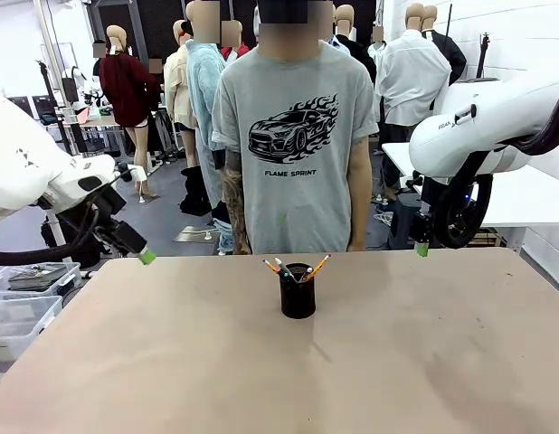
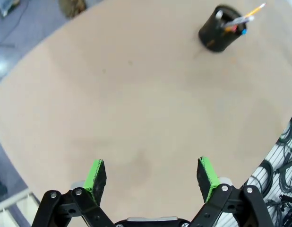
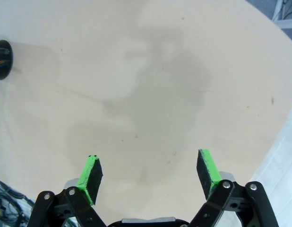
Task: Place the pens into the pen holder.
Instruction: Pick up a writing instrument from the table and place it into the Pen holder.
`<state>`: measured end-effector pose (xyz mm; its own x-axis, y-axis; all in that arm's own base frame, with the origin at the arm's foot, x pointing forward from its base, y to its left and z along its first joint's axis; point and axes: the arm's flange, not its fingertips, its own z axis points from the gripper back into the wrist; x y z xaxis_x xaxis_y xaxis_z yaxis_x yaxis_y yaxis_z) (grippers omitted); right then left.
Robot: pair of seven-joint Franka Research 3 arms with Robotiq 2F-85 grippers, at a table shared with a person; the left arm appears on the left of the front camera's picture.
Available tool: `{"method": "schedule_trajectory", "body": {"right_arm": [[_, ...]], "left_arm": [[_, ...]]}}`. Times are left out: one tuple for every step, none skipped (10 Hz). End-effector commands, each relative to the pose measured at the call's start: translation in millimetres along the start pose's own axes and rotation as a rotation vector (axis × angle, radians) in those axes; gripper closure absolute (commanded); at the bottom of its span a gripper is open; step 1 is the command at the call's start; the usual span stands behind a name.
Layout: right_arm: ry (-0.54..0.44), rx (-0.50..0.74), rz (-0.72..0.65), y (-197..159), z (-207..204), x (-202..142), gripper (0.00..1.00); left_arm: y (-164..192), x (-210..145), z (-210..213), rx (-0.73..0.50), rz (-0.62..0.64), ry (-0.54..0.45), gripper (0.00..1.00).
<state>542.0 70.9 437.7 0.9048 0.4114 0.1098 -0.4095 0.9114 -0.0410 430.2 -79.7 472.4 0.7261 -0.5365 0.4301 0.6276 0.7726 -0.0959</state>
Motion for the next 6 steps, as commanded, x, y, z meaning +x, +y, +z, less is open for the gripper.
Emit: {"method": "schedule_trajectory", "body": {"right_arm": [[-0.008,0.011,0.01,-1,-1,0,0.0],[-0.008,0.011,0.01,-1,-1,0,0.0],[-0.008,0.011,0.01,-1,-1,0,0.0],[-0.008,0.011,0.01,-1,-1,0,0.0],[-0.008,0.011,0.01,-1,-1,0,0.0],[-0.008,0.011,0.01,-1,-1,0,0.0]], "left_arm": [[-12,-8,5,0.016,0.022,0.091,0.0],[-14,-10,2,0.055,0.025,0.074,0.0],[-3,-5,-4,0.015,0.013,0.054,0.0],[-3,-5,-4,0.015,0.013,0.054,0.0],[-3,-5,-4,0.015,0.013,0.054,0.0],[-3,-5,-4,0.015,0.013,0.054,0.0]]}}
